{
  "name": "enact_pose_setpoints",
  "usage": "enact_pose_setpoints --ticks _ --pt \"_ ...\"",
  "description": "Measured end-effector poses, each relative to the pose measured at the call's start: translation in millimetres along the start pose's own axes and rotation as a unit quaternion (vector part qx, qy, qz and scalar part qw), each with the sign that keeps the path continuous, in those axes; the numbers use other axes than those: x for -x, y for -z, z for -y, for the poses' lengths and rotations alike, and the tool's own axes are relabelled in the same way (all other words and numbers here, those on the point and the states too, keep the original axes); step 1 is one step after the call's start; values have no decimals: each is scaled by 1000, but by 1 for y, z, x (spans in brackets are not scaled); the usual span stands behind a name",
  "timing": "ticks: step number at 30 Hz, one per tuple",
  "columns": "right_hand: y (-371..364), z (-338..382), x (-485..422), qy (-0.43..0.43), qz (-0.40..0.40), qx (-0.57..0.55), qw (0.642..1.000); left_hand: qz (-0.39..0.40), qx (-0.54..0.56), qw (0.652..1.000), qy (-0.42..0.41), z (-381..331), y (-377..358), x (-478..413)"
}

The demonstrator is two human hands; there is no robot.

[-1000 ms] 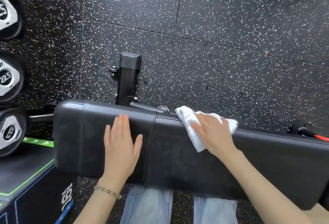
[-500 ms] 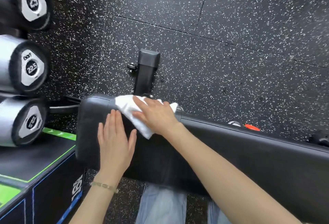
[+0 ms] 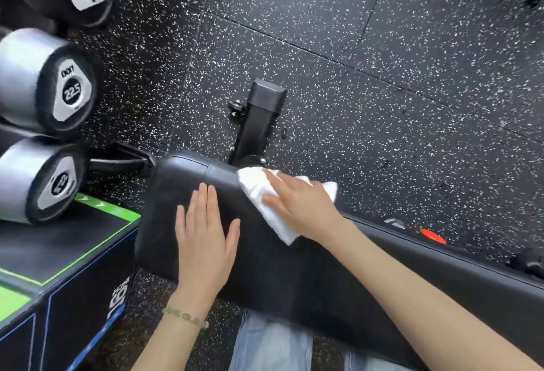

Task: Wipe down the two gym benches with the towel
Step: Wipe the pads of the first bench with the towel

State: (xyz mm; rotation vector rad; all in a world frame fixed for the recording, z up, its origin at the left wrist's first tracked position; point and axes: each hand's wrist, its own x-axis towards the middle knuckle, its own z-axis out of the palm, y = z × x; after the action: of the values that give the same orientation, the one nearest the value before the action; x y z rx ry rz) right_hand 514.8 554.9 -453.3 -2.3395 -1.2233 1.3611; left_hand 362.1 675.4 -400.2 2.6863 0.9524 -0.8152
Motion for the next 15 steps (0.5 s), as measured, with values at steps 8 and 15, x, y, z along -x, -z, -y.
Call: enact_pose_setpoints --ticks 8,15 --pt "25 85 -111 94 79 -127 984 6 26 999 43 18 3 -3" --pt "21 44 -59 139 51 -198 969 21 31 999 38 22 3 -1"
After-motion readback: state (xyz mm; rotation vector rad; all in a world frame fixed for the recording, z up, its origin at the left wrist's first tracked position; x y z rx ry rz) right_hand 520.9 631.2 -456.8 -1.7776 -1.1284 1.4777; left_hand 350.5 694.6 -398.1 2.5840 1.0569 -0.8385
